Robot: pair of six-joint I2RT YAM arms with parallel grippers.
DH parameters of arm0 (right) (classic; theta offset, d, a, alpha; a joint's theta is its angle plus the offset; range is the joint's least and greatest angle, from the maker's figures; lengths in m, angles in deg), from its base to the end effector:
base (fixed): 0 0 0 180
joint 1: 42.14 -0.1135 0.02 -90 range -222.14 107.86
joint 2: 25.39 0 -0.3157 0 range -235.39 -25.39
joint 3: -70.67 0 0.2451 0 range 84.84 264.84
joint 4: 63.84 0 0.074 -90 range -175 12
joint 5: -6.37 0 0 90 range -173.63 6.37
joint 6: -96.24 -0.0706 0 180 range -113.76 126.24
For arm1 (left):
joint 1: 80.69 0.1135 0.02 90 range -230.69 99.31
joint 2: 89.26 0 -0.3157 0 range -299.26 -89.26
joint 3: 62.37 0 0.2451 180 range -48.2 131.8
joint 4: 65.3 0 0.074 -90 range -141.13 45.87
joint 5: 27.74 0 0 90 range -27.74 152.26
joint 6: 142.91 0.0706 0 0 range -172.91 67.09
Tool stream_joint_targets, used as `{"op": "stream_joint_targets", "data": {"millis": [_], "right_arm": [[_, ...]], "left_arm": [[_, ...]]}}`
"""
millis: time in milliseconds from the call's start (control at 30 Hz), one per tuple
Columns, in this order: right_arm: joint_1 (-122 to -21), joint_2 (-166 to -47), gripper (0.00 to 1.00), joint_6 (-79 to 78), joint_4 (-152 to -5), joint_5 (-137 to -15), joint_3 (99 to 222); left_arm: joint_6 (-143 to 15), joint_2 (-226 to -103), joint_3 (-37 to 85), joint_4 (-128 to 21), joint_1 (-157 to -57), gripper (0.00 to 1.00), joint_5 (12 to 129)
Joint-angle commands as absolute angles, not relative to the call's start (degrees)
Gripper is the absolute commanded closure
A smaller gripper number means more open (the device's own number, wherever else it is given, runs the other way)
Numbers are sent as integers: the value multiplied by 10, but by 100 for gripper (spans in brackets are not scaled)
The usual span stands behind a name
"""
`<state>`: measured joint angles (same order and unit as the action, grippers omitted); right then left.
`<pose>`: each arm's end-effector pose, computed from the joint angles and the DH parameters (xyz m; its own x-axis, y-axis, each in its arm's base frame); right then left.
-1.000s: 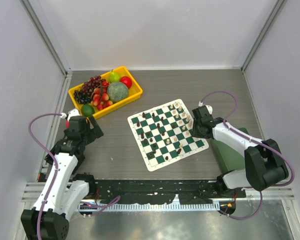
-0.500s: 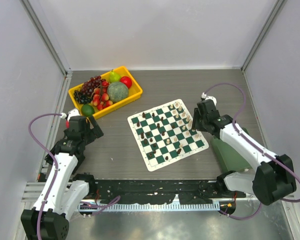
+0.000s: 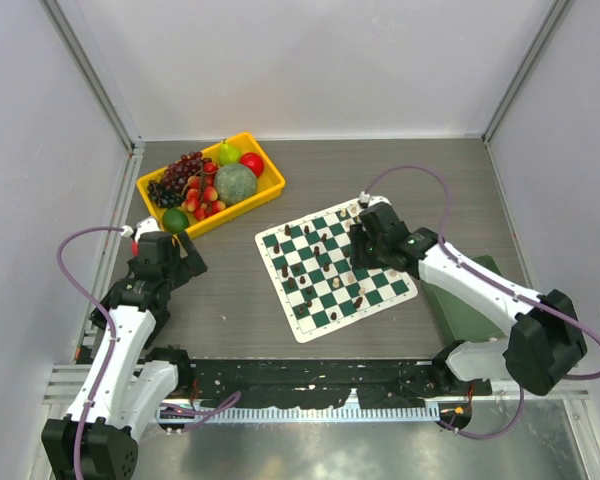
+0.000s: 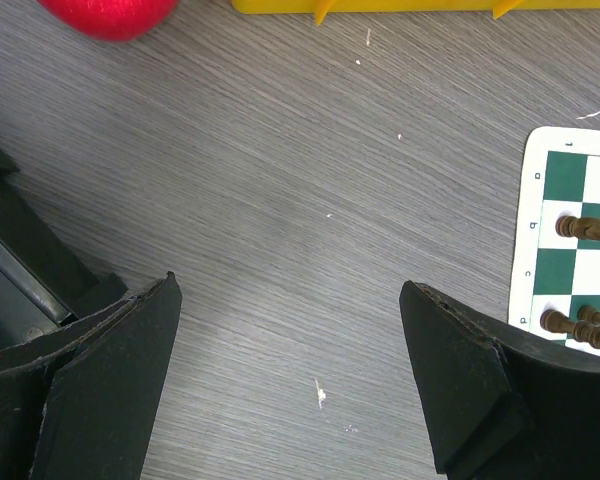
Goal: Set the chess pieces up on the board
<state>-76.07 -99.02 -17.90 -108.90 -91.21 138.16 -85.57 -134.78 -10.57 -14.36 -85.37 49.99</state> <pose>0.2250 0.1402 0.2780 -0.7883 -0.0417 -0.6138 -0.1779 0.9706 0.1624 0.1449 0.0032 0.2651 -0.5515 -0.4839 -0.6794 -0.4378 0.8612 -0.2581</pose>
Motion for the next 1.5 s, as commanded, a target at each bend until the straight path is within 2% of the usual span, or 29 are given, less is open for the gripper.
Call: {"op": "stream_joint_targets", "data": {"millis": [0,500,1167,1300,1467], "right_arm": [[-809,-1021,50,-196,-1079,-906,1414],[-867,-1146,56,-188,-1090,-907,1465],[-871,-1204,62,-185,-1095,-906,1482],[-871,-1206,67,-185,-1095,-906,1483],[-871,-1208,68,-186,-1099,-907,1483]], "left_arm": [[-860,-1344,-95,-162,-851,1,504],[-859,-1337,-96,-157,-851,1,498],[-854,-1340,-98,-154,-852,1,491],[-853,-1338,-99,-153,-851,1,489],[-852,-1341,-98,-153,-851,1,490]]}}
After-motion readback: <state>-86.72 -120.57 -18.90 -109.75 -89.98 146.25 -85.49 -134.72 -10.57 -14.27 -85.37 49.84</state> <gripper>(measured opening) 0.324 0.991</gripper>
